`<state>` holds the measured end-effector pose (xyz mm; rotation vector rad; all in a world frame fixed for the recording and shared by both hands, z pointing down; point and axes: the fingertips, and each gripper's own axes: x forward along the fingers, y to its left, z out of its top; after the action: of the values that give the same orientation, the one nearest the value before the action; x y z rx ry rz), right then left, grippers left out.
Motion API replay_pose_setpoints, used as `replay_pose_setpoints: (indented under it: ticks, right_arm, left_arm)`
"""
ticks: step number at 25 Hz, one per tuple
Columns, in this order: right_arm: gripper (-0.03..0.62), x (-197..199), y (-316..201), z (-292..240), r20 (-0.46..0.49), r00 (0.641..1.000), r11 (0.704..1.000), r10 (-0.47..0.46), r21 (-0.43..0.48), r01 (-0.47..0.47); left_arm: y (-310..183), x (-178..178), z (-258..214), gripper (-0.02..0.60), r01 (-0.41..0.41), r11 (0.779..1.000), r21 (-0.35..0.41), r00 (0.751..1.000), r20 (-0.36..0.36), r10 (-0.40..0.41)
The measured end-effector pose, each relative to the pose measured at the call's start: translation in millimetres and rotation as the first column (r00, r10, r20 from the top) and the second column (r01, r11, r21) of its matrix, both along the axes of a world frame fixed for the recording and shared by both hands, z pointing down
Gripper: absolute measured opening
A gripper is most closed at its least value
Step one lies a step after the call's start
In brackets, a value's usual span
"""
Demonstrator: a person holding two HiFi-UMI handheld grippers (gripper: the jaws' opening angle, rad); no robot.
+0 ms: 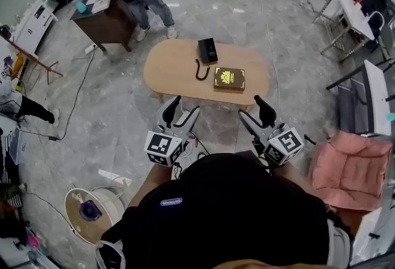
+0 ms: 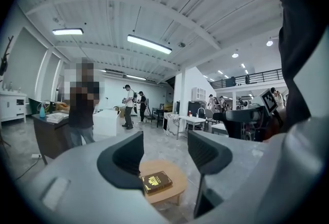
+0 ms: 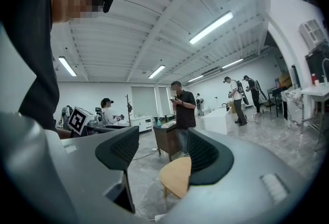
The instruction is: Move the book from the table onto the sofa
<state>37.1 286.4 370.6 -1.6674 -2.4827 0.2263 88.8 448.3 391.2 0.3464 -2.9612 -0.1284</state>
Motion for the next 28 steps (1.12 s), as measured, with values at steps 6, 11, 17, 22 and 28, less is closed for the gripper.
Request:
replay_pose_setpoints:
  ticks: [6,11,17,22,28]
  right_arm:
    - [0.311,-17.5,-8.2,7.3,-0.011,0.999,0.999,0.052,0.009,-0.052]
    - [0.310,-36.3,-8.9,19.1,-0.038,0.997,0.997,0.073,0.003,-0.073]
    - [0.308,-69.7,-1.2,29.0,-0.048,0.997,0.998,0.063,-0.011,-0.064]
    - [0.305,-101.6,-8.2,39.5,-0.060,0.995,0.996,0.085,0.005,-0.085]
    - [0.305,-132.5,-19.0,62.0,-0.099,0.988,0.992,0.123,0.045,-0.119]
  left_arm:
    - [0.9,-20.0,13.6,0.267,-0.039,0.999,0.011,0.999,-0.019,0.039]
    - [-2.4,-35.2,20.0,0.267,-0.076,0.997,-0.016,0.996,-0.049,0.075]
    - [9.7,-64.5,27.0,0.267,-0.051,0.998,-0.047,0.995,-0.084,0.047]
    - [2.7,-94.8,34.9,0.267,-0.079,0.994,-0.074,0.992,-0.101,0.071]
    - [0.3,-132.1,54.2,0.267,-0.103,0.992,-0.066,0.987,-0.134,0.093]
